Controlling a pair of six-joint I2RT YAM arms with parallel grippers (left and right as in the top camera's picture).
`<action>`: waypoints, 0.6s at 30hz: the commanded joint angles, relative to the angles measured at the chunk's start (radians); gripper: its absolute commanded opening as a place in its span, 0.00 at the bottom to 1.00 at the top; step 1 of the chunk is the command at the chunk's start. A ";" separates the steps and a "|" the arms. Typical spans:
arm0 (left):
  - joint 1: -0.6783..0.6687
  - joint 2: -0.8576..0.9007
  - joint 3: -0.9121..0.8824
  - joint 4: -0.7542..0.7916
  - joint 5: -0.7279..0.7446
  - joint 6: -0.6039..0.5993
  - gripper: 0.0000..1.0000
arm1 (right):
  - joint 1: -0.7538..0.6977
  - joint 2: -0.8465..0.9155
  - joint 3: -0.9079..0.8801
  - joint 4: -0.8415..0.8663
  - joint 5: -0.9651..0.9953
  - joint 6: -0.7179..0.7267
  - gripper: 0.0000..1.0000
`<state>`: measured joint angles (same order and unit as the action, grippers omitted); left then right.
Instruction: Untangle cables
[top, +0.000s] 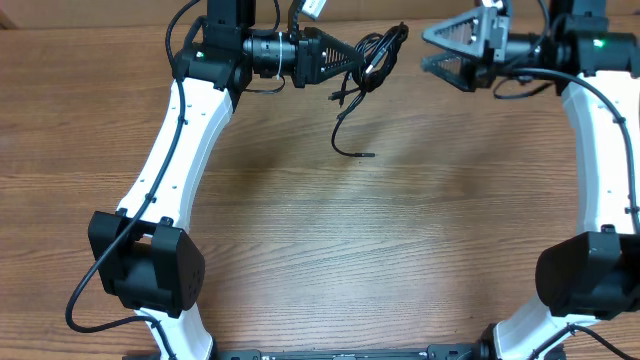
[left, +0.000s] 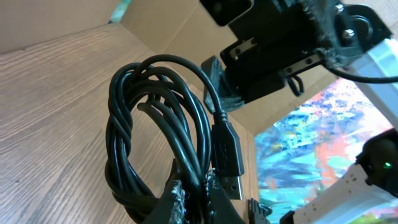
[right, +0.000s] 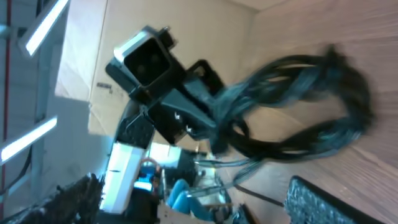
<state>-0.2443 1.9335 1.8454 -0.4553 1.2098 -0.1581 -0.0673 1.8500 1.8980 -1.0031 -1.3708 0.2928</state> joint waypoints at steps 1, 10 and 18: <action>-0.006 -0.024 -0.005 0.003 -0.009 0.000 0.04 | 0.072 -0.037 0.027 0.106 0.035 0.183 0.89; -0.006 -0.024 -0.005 0.003 -0.008 -0.004 0.04 | 0.088 -0.037 0.027 0.117 0.177 0.255 0.68; -0.006 -0.024 -0.005 0.003 -0.005 -0.007 0.04 | 0.102 -0.037 0.027 0.101 0.271 0.262 0.49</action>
<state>-0.2451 1.9335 1.8454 -0.4557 1.1919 -0.1585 0.0261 1.8500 1.8988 -0.9047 -1.1427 0.5457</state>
